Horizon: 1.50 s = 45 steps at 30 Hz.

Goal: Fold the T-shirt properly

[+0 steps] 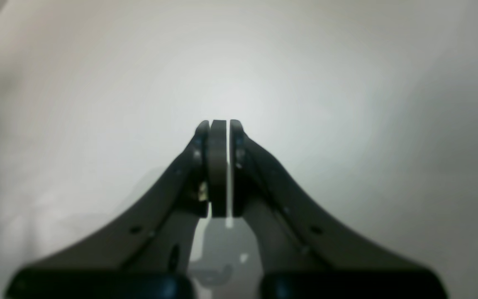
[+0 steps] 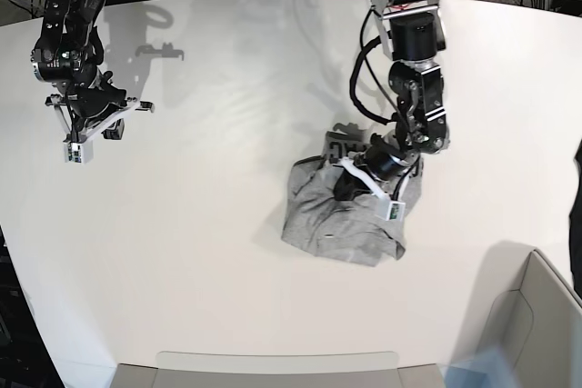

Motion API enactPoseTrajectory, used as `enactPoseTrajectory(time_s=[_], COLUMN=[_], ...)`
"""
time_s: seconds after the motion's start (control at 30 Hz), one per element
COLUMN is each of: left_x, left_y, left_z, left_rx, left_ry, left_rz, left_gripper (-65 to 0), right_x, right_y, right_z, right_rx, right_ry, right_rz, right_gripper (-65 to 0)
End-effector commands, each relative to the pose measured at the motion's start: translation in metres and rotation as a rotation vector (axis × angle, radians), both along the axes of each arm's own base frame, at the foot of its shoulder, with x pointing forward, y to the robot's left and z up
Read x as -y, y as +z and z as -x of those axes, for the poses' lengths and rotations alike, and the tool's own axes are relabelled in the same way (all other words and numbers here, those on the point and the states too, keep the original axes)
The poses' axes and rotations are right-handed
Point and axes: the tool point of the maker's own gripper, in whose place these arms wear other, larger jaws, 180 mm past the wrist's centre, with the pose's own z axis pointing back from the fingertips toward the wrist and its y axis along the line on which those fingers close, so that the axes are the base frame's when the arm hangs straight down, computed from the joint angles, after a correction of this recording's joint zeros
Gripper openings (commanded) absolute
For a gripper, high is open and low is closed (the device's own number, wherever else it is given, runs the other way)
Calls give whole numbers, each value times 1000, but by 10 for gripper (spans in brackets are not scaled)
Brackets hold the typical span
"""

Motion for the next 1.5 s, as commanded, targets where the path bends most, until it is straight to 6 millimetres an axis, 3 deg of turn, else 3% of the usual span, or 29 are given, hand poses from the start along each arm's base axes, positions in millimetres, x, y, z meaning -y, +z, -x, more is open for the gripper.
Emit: enactPoseTrajectory(time_s=[0.0, 0.2, 0.37, 0.53, 0.67, 0.8, 0.9, 0.97, 1.07, 1.23, 1.37, 1.47], left_x=[-48, -109, -120, -121, -114, -100, -89, -91, -110, -146, -168, -191], left_y=[-31, -41, -14, 33, 100, 153, 168, 163, 133, 94, 75, 74], left_z=[26, 53, 47, 32, 27, 43, 67, 92, 133, 207, 259, 294], left_rx=[-153, -203, -117, 0, 166, 307, 346, 316, 188, -46, -236, -330], left_ry=[44, 74, 93, 82, 56, 27, -4, -9, 32, 116, 155, 205], left_rz=[-161, -265, -248, -303, -398, -481, -524, -550, -557, -582, -613, -655], left_gripper=[-650, -650, -650, -650, -650, -650, -650, -650, -650, -650, -650, -650], right_x=[2, 1, -9, -40, -58, -60, -71, -73, -66, -43, -27, -16], right_y=[12, 14, 16, 29, 38, 25, 8, -2, -4, -1, -7, -12], right_z=[-7, -10, -14, -15, -13, 1, 29, 56, 93, 136, 180, 215], right_rx=[48, 54, 61, 91, 109, 51, -37, -124, -241, -341, -451, -543], right_ry=[10, 12, 43, 166, 260, 316, 364, 397, 385, 257, 177, 123], right_rz=[12, 12, 7, 29, 61, 79, -7, -95, -243, -385, -414, -408], right_gripper=[-628, -628, -628, -627, -627, -627, -627, -627, -628, -629, -629, -629])
